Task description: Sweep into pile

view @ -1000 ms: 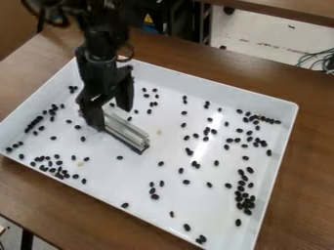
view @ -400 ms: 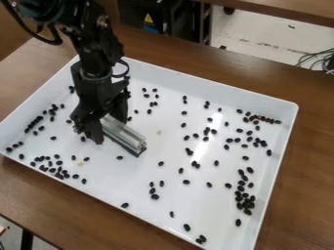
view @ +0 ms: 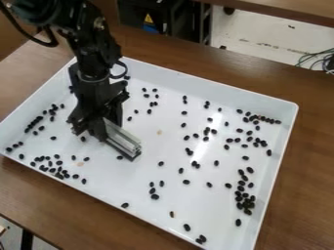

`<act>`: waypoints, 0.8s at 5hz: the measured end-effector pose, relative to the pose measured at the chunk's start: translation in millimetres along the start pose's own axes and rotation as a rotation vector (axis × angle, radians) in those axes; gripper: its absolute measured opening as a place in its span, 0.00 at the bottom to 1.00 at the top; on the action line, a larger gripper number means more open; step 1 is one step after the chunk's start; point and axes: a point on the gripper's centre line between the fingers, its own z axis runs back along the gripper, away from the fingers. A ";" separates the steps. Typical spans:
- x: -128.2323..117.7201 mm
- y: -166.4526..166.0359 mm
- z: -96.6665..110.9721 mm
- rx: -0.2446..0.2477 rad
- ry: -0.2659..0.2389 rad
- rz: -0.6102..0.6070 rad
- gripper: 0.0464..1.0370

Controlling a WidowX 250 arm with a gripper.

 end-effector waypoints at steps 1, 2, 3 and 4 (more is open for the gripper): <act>-27.0 -4.5 24.1 -0.011 -0.012 -0.166 0.31; -77.8 -14.5 40.8 -0.073 0.033 -0.422 0.31; -120.5 -34.8 55.9 -0.175 0.095 -0.658 0.31; -174.6 -42.0 41.6 -0.184 0.179 -0.909 0.31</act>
